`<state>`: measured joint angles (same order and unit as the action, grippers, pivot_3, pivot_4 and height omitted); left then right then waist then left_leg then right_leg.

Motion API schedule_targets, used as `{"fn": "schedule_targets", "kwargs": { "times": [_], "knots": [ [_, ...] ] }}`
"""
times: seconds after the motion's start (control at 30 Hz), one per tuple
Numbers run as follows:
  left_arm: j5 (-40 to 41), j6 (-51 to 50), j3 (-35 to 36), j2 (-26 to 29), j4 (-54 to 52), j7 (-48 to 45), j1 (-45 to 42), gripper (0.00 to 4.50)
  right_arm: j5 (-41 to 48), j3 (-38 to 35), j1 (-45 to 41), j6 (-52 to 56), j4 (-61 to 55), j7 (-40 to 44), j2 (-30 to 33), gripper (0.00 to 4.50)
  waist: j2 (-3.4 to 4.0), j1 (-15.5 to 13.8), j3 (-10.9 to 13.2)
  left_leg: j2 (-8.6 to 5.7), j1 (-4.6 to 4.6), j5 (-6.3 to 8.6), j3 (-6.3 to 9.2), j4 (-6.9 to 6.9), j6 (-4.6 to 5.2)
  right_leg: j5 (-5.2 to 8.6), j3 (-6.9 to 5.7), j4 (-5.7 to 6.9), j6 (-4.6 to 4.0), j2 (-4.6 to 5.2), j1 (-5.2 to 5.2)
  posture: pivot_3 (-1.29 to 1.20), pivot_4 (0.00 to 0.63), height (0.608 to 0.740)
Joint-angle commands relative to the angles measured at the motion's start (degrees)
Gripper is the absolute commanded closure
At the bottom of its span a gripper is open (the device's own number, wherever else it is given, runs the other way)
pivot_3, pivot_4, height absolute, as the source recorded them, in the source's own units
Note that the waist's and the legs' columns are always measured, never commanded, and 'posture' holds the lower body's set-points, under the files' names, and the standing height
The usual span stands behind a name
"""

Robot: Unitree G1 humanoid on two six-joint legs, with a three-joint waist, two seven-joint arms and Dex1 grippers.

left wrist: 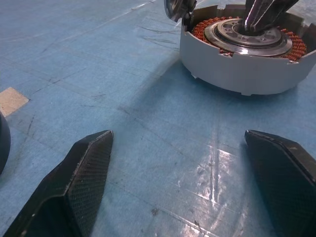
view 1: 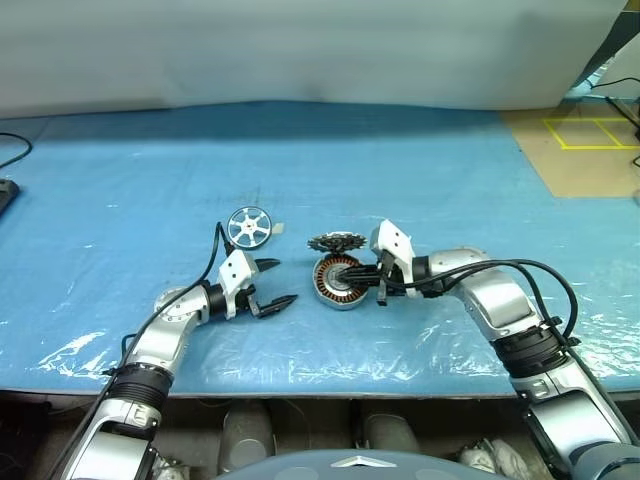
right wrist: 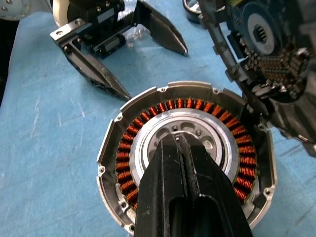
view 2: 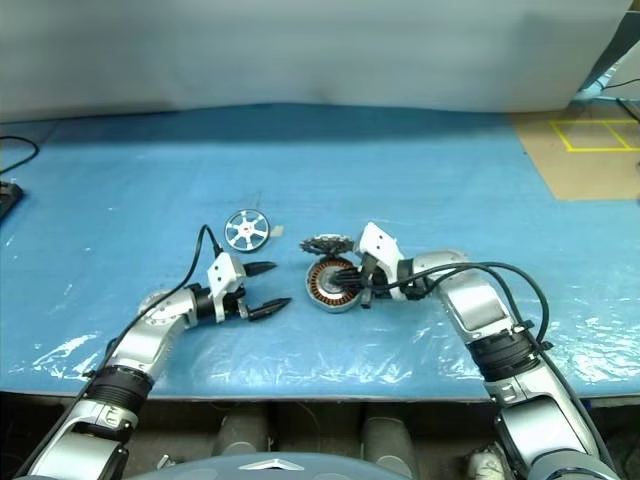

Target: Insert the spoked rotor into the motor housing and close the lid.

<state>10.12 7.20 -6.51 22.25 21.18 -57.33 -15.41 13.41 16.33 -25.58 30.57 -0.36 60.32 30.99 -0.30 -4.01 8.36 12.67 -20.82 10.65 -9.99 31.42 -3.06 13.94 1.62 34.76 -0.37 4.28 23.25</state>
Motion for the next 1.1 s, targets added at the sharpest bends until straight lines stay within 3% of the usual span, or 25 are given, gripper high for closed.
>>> {"fn": "schedule_targets", "kwargs": {
  "times": [0.03, 0.17, 0.37, 0.5, 0.73, 1.0, 1.1],
  "knots": [
    [-0.8, -0.4, -0.7, 0.2, 2.1, -0.2, 0.7, 0.00, -0.8, 0.2, 0.0, -1.2, 0.4, 0.0, 0.3, 4.47, 0.00, 0.0, 0.0, 0.00, 0.00, 0.00, 0.00, 0.00, 0.00, 0.00, 0.00, 0.00, 0.00, 0.00, 0.00, 0.00, 0.150, 0.740],
    [-0.8, -0.1, -0.7, 0.1, 2.5, -0.3, 0.6, 0.00, -1.9, 0.9, 0.7, -2.2, 0.5, 0.4, 0.9, 4.47, 0.00, 0.0, 0.0, 0.00, 0.01, 0.00, 0.00, 0.02, 0.00, 0.00, 0.00, 0.00, 0.00, 0.00, -0.01, 0.00, 0.150, 0.740],
    [-0.2, 0.2, 0.0, 0.7, 2.3, -0.6, 0.3, 0.00, 3.5, -2.8, 0.8, 0.0, -4.8, 1.3, -0.2, 4.47, 0.00, 0.0, 0.0, 0.01, 0.02, 0.00, 0.00, 0.02, 0.00, 0.00, 0.00, 0.00, 0.00, 0.00, -0.02, 0.00, 0.150, 0.740],
    [1.5, -1.5, 1.6, 2.7, -0.3, -1.6, -0.1, 0.00, 8.7, -6.2, 0.6, 3.3, -9.1, 1.0, -0.8, 4.47, 0.00, 0.0, 0.0, 0.02, -0.02, 0.00, 0.00, 0.02, 0.00, 0.00, 0.01, 0.02, 0.00, -0.01, 0.03, 0.00, 0.150, 0.740],
    [3.5, -6.1, 3.2, 7.4, -4.0, -3.7, -1.2, 0.00, 9.9, -6.5, 3.2, 4.4, -11.7, 0.9, 1.3, 4.47, -0.02, 0.0, 0.0, 0.03, -0.18, 0.00, 0.00, -0.01, 0.00, -0.01, -0.04, -0.01, 0.00, -0.04, 0.14, 0.00, 0.150, 0.740],
    [2.7, -8.3, 4.8, 9.3, 1.1, -2.7, -13.8, 0.00, 8.8, -5.7, 4.5, 3.3, -11.4, -0.6, 1.6, 4.47, -0.17, -0.4, 0.2, 0.02, -0.27, -0.01, 0.03, 0.07, -0.01, -0.02, -0.08, 0.01, 0.02, -0.02, 0.17, 0.00, 0.150, 0.740],
    [1.4, -6.2, 2.8, 9.7, 5.6, -6.2, -19.1, 0.59, 8.4, -5.2, 4.2, 2.9, -11.3, -1.7, 0.8, 4.50, -0.20, -0.1, 0.3, 0.01, -0.29, -0.01, 0.03, 0.17, -0.02, -0.06, -0.06, 0.04, 0.07, -0.02, 0.16, 0.00, 0.150, 0.740]
  ]
}}
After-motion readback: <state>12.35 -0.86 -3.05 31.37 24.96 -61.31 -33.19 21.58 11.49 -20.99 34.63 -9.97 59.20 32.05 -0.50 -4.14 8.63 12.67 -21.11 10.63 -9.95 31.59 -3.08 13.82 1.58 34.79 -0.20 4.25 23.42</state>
